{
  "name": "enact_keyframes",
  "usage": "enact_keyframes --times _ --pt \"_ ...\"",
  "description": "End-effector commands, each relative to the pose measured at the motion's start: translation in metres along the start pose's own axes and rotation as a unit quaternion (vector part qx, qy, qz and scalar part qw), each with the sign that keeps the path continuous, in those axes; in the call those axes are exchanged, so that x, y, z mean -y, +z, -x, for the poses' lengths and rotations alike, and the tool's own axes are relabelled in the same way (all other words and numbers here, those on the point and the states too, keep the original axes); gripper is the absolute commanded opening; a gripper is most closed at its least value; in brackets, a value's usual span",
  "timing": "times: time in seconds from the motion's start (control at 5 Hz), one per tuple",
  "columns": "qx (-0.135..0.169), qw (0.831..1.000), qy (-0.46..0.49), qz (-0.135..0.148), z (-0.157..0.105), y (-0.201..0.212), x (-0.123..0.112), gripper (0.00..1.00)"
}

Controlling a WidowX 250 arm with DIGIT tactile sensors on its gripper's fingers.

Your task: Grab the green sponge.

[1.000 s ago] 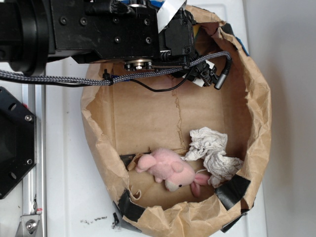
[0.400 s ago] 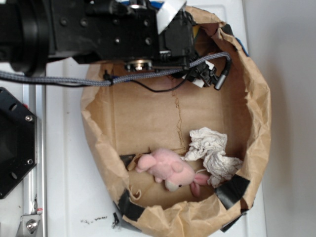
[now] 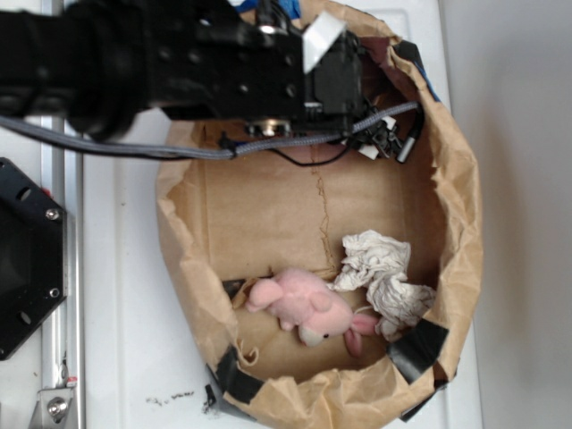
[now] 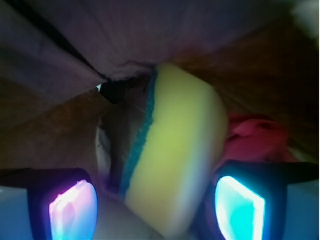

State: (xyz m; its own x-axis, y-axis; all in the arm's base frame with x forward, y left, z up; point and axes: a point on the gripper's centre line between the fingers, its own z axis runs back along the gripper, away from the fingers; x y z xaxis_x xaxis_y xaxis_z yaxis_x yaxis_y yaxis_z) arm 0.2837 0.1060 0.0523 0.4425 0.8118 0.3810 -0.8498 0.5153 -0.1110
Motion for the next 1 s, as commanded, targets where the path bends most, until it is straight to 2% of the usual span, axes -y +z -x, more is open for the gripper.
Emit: enact_keyframes --times 0.0,0.2,0.4,0.8 --pt "0.015 1.0 0.012 -0.007 -0.01 -0.0109 -0.0038 1.0" --pt "0.019 1.0 0.018 -0.012 -0.0089 -0.015 -0.0043 1.0" --pt "0.021 0.999 0.023 -0.008 -0.0086 -0.0141 -0.0045 0.0" --pt "0.025 1.0 0.019 -0.002 -0.0071 -0.0117 -0.005 0.0"
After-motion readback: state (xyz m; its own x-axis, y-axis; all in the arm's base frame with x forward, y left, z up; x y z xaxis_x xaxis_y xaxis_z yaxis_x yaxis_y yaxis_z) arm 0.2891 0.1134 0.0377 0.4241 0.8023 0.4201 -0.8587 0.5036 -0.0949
